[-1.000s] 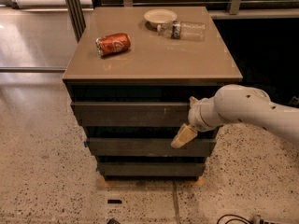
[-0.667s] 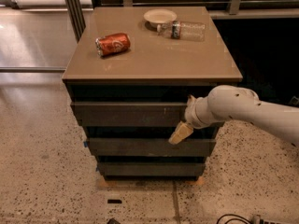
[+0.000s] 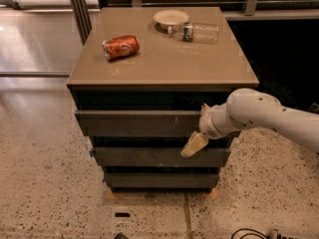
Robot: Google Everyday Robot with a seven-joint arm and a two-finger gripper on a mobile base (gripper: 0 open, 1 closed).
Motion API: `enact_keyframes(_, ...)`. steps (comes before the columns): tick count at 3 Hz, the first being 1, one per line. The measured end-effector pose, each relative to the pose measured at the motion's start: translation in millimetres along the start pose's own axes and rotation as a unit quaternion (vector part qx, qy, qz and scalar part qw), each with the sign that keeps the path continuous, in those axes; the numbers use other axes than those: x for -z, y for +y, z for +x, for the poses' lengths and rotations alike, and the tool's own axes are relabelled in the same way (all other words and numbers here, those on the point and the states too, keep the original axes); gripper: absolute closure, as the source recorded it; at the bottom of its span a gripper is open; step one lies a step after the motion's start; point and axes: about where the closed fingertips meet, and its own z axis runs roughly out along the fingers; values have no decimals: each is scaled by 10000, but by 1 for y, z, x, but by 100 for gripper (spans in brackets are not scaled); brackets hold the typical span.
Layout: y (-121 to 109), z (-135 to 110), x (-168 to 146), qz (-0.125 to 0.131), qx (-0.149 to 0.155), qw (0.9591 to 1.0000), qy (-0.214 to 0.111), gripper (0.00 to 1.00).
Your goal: Open top drawer
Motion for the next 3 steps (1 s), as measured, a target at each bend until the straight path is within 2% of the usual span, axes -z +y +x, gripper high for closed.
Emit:
enact_keyframes(1,10,1,7,-209,-91,9997,-51,0)
enact_keyframes(2,12,0,4,-231,-85,9997,-27,0)
enact_keyframes(3,30,3,4,-422,-88,9991,14,0)
